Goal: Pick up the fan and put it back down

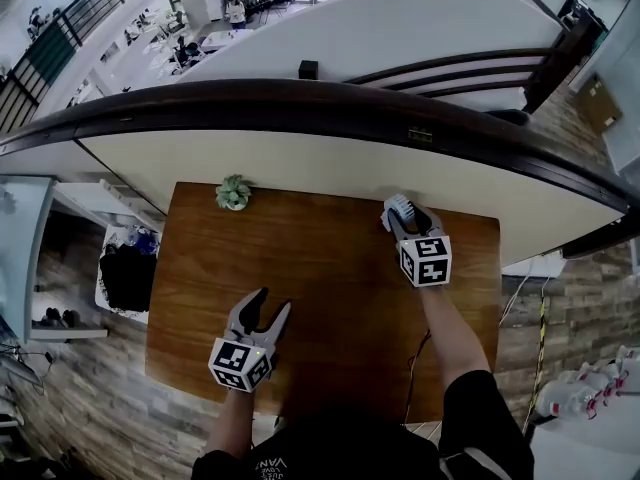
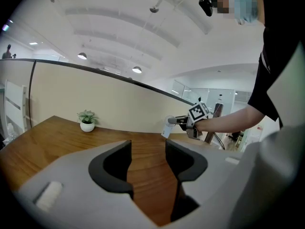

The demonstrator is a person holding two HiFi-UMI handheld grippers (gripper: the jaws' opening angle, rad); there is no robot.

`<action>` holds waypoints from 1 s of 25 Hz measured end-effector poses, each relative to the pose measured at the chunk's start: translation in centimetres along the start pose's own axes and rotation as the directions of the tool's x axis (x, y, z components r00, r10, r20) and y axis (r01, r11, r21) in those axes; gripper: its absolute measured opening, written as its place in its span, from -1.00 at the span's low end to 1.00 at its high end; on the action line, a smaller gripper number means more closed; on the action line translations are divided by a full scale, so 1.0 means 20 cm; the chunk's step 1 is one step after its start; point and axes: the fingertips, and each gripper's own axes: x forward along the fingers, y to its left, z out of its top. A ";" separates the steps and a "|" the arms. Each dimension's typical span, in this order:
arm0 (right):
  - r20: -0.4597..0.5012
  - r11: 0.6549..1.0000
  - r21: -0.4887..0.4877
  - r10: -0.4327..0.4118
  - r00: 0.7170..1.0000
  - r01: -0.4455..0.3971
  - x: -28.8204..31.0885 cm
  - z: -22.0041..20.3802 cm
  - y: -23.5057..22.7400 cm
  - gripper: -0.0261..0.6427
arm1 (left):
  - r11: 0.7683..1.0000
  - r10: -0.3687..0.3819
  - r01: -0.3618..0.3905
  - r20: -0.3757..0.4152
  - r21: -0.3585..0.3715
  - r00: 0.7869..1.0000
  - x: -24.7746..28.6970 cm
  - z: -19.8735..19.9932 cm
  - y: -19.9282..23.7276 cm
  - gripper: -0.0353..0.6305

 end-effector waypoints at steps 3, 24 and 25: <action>0.008 1.000 0.001 0.002 1.000 -0.002 0.06 -0.01 0.00 -0.36 | 1.000 0.010 -0.010 -0.005 -0.004 1.000 0.02 -0.02 0.03 -0.26; 0.015 1.000 0.020 -0.004 1.000 0.004 0.15 -0.05 -0.02 -0.33 | 0.999 0.024 -0.025 -0.048 -0.023 0.999 -0.01 -0.12 0.03 -0.26; 0.016 1.000 0.022 -0.006 1.000 0.006 0.15 -0.05 -0.02 -0.32 | 0.999 0.024 -0.025 -0.047 -0.024 0.999 -0.01 -0.12 0.03 -0.26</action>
